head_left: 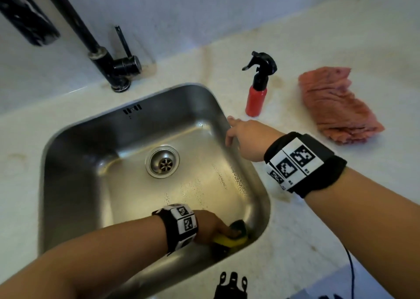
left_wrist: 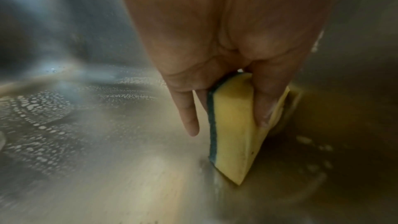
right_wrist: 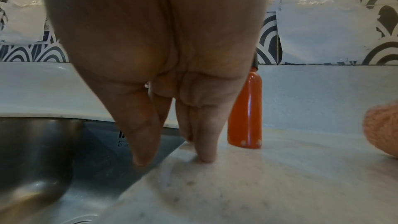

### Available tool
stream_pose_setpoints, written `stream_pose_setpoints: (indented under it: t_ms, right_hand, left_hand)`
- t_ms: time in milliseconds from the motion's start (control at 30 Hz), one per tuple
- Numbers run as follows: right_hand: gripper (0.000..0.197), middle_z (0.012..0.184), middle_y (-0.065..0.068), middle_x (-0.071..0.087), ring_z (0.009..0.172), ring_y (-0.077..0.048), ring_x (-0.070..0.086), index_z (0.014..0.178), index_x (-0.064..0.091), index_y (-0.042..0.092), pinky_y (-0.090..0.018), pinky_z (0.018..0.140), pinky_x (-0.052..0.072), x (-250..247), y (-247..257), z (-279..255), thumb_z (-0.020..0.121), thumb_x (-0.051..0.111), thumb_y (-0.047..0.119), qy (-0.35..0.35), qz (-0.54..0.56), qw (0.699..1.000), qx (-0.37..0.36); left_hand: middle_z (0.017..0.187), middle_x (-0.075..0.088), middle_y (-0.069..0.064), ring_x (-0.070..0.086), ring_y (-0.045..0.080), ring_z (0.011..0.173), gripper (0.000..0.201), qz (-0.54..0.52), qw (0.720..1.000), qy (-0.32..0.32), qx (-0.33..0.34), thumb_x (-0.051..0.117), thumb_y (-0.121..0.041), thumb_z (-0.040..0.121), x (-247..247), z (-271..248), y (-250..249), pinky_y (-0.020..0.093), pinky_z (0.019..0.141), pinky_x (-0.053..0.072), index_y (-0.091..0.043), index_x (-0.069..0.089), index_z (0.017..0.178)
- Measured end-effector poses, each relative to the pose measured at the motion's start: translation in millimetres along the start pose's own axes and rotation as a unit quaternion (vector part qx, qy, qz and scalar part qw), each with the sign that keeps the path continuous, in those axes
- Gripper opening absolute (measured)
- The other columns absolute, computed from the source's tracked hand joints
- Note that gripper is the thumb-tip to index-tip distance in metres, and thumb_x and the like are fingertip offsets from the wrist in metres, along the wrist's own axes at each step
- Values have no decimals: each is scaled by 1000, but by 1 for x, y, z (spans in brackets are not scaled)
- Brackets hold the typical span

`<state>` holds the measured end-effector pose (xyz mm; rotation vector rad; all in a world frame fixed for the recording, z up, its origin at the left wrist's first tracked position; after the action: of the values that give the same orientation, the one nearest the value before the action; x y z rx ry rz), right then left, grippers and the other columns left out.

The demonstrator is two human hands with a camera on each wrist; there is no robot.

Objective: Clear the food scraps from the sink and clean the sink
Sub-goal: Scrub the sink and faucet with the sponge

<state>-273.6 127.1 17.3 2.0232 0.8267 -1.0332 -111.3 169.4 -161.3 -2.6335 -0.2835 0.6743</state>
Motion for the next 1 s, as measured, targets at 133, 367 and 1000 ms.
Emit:
stream_pose_setpoints:
  t_ms: [133,367,1000]
  right_hand:
    - [38,151,-5,27,124,-25,47,116,61,16,-26,95,37,4,-1,1,86,48,-5,7,1,1000,7]
    - [30,147,-6,33,115,-23,54,113,62,16,-29,98,42,-2,-2,3,89,49,2,-13,0,1000,-5]
    - [30,154,-7,20,118,-23,52,111,64,16,-28,92,42,11,-2,7,86,52,3,33,-26,999,-7]
  left_hand:
    - [124,57,6,55,31,109,55,104,990,84,-36,51,-12,92,28,-32,30,35,92,44,-38,41,139]
    - [138,53,-5,50,21,124,63,0,955,-263,-138,51,-13,86,-102,-70,101,31,102,41,-40,37,141]
    - [150,36,2,42,32,130,57,8,999,-24,-28,50,-20,93,23,-24,11,38,104,35,-33,32,146]
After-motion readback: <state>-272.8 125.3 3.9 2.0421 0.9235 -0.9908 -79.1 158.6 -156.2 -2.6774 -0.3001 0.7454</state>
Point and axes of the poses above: each hand's wrist, its own z-axis towards the middle knuckle, its own x-axis out of the palm, y = z × x, the point moved 9 cm from there along z, towards the middle knuckle
